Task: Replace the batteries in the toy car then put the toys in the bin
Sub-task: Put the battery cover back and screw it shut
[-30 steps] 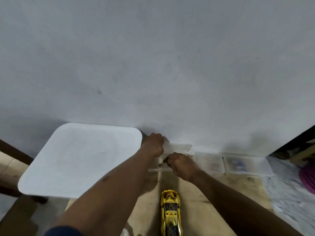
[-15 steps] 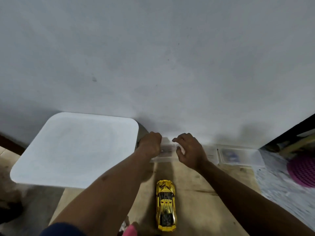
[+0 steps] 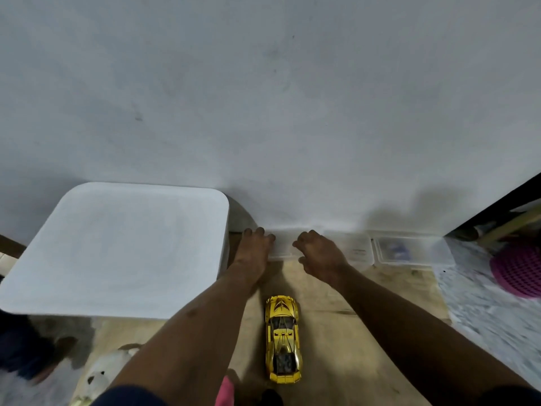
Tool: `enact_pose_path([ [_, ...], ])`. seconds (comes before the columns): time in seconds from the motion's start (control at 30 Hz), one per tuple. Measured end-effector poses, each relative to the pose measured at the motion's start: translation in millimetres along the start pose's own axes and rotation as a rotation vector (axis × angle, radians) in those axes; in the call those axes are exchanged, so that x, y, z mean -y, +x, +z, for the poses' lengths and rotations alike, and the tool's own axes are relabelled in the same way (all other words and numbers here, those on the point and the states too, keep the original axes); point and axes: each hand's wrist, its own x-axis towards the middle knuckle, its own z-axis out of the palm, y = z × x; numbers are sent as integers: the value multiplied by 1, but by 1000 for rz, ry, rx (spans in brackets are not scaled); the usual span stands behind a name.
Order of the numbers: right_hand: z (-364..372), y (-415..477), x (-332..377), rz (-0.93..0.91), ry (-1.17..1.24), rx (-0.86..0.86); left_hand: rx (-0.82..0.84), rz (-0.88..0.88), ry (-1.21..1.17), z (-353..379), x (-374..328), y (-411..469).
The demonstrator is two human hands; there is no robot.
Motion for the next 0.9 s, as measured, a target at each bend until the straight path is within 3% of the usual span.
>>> enact_pose_path([
  [0.27, 6, 0, 6, 3, -28, -32, 45, -20, 22, 5, -5, 0],
  [0.5, -27, -6, 1, 159, 247, 20, 68, -109, -310, -11, -9, -12],
  [0.6, -47, -19, -2, 229, 257, -62, 13, -92, -464, -37, -6, -19],
  [0.9, -132, -41, 36, 397, 358, -234, -211, -15, -554, -116, 44, -71],
])
